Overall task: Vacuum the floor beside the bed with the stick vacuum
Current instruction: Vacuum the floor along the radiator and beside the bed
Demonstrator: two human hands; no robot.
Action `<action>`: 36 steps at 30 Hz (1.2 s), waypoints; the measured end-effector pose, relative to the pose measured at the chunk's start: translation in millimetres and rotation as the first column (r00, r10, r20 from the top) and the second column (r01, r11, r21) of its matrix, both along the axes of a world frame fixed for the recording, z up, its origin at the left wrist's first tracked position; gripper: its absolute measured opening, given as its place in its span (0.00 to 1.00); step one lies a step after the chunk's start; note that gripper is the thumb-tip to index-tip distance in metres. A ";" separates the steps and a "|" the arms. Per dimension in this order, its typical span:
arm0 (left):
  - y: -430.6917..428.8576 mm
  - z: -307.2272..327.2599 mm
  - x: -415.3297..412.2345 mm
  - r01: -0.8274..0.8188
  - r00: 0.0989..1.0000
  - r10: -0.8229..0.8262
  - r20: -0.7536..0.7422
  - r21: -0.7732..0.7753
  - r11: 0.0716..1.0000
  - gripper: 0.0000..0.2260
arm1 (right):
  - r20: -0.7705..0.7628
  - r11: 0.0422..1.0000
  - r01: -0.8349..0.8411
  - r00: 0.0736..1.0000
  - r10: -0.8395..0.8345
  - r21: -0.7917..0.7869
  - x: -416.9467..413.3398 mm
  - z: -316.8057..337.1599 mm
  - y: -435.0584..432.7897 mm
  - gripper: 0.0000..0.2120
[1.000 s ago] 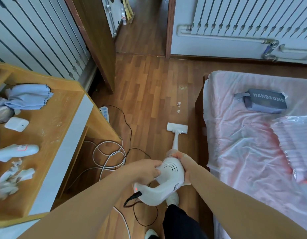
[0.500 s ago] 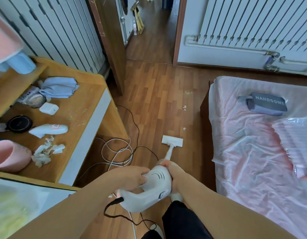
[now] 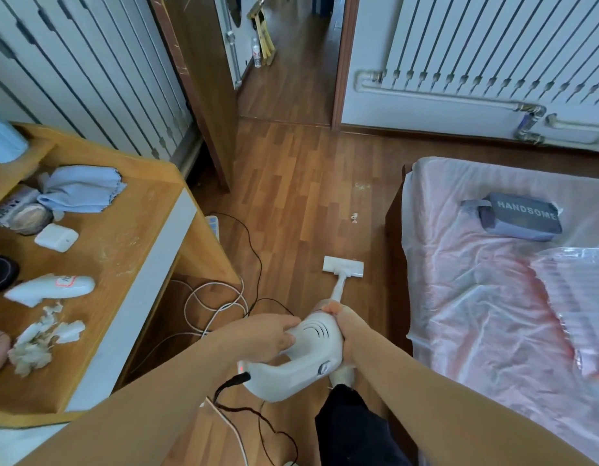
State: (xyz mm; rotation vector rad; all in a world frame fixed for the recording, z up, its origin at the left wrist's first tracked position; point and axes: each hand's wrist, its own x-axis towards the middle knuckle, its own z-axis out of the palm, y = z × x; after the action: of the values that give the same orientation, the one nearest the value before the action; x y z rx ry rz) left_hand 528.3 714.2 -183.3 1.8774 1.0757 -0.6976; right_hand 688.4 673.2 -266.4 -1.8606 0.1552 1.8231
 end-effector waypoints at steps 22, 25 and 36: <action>189.6 -43.7 161.3 -0.136 0.991 0.136 -0.005 0.011 0.991 0.22 | 0.040 0.999 -0.048 0.998 0.047 0.020 163.6 -39.2 203.1 0.22; 196.6 -46.1 166.4 -0.133 0.991 0.133 -0.015 -0.001 0.991 0.22 | 0.041 0.997 -0.070 0.997 0.069 0.016 171.9 -43.9 207.2 0.21; 202.6 -37.8 148.7 -0.175 0.984 0.175 -0.029 -0.008 0.985 0.21 | 0.060 0.990 -0.142 0.988 0.141 0.011 155.5 -42.4 226.9 0.23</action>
State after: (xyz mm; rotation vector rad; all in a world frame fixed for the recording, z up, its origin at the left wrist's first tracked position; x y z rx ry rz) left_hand 676.9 916.8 -221.2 1.7441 1.2360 -0.6281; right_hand 843.9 900.2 -308.8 -1.9565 -0.0122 1.8542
